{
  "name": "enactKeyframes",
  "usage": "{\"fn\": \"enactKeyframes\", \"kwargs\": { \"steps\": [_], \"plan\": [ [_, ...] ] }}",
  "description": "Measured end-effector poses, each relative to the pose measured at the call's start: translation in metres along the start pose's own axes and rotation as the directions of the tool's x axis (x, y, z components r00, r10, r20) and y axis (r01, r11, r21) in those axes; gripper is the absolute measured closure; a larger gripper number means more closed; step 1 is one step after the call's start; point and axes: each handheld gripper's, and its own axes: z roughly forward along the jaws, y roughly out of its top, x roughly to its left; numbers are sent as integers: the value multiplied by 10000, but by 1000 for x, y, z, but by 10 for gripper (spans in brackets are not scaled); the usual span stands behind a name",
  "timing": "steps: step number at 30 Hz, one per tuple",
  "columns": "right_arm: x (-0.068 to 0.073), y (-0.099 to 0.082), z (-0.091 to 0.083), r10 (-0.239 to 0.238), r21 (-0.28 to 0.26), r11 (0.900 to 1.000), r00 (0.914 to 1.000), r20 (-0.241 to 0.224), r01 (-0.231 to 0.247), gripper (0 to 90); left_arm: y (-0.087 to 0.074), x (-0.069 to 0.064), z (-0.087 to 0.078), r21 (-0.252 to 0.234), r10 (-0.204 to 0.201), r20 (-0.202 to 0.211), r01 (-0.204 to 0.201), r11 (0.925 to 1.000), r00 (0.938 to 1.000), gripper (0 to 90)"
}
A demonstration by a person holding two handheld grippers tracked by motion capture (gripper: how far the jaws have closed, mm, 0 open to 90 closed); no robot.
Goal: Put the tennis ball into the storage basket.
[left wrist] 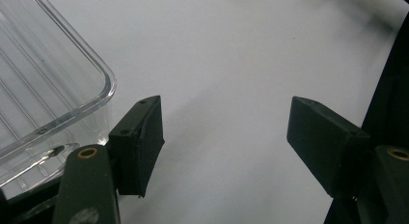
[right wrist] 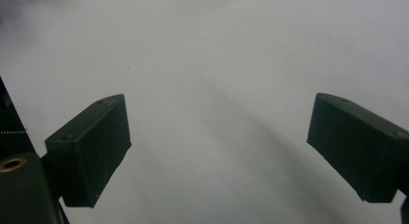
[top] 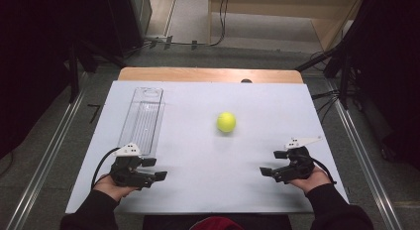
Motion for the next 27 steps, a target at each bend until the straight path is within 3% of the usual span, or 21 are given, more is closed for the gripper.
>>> {"fn": "enactKeyframes", "kwargs": {
  "steps": [5, 27],
  "plan": [
    [0, 0, 2, 159, 113, 9998, 9999, -58, -159, 63, 0, 0, 0, 36, 5, -28, -5, 10000, 10000, 296],
    [-1, 0, 4, 17, 282, 9996, 10000, 29, -18, 63, 0, 0, 0, 48, 14, 0, -14, 10000, 10000, 296]
  ]
}}
